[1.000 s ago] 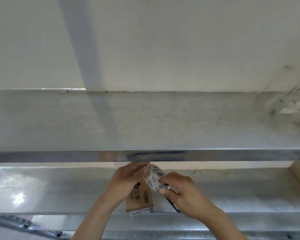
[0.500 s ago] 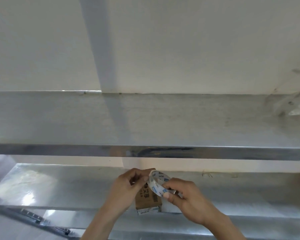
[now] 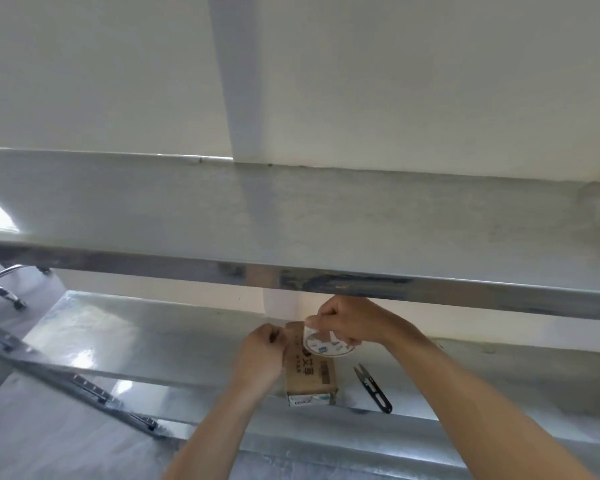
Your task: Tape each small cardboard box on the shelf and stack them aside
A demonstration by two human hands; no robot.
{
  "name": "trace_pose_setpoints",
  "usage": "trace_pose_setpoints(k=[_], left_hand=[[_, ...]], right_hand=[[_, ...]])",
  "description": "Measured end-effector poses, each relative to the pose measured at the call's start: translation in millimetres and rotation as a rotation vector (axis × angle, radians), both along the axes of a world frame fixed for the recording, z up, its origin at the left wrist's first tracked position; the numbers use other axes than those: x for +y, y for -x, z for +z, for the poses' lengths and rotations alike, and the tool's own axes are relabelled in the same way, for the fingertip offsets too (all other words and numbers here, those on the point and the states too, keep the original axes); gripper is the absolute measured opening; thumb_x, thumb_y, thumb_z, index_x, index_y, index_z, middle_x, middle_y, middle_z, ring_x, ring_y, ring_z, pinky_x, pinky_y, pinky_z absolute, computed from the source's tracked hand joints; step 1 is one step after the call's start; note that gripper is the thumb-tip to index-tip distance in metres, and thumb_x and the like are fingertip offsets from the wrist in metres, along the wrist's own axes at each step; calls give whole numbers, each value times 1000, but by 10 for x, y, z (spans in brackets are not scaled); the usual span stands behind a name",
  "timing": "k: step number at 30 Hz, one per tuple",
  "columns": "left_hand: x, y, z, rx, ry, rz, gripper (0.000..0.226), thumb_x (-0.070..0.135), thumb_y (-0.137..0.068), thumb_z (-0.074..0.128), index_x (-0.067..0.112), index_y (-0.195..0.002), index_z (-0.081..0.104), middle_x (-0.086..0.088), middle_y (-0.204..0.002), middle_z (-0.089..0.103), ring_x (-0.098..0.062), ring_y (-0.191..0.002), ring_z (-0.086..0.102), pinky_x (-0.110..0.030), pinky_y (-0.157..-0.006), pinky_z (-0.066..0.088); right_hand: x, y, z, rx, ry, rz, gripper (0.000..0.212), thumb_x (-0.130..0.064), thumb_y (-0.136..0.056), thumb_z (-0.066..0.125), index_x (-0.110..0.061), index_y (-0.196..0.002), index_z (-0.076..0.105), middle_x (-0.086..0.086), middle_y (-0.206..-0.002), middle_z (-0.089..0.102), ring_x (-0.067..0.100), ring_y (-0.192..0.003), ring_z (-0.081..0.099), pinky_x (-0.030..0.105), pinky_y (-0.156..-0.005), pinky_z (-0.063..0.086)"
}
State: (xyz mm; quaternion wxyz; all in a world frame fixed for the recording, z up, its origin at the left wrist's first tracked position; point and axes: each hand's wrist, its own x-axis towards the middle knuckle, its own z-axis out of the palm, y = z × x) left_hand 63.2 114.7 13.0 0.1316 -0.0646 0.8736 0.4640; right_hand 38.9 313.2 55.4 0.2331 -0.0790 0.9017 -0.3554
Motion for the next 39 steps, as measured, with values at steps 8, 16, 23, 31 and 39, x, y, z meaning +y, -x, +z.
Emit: trace_pose_setpoints(k=[8, 16, 23, 31, 39], left_hand=[[-102, 25, -114, -45, -53, 63, 28, 21, -101, 54, 8, -79, 66, -5, -66, 66, -30, -68, 66, -41, -72, 55], [-214, 57, -240, -113, -83, 106, 28, 18, -102, 53, 9, -78, 62, -4, -65, 60, -20, -62, 58, -28, -61, 45], [-197, 128, -397, -181, -95, 120, 27, 18, -101, 53, 7, -78, 63, -6, -65, 60, -23, -62, 57, -36, -66, 47], [-169, 200, -708, -422, -308, 187, 30, 13, -102, 54, 7, -73, 57, -10, -65, 54, -21, -60, 49, -36, -66, 44], [-122, 191, -857, -478, -563, 421, 15, 7, -94, 68, 8, -90, 53, -13, -74, 65, -22, -58, 53, -35, -52, 44]], right_hand=[[44, 162, -208, 68, -300, 76, 48, -58, -89, 62, -19, -62, 56, -7, -55, 52, 10, -49, 47, 25, -54, 36], [283, 170, -408, 47, -352, 60, 52, -58, -89, 62, -20, -59, 44, -5, -54, 39, 11, -47, 35, 27, -54, 30], [285, 191, -563, 39, -376, 48, 50, -59, -88, 61, -19, -60, 51, -5, -56, 45, 11, -50, 42, 27, -57, 34], [265, 214, -772, -24, -404, 23, 41, -61, -87, 62, -26, -66, 62, -8, -65, 62, 8, -59, 58, 25, -59, 44], [301, 193, -888, -78, -288, 15, 49, -56, -93, 59, -14, -68, 58, -3, -63, 51, 13, -58, 46, 28, -59, 34]])
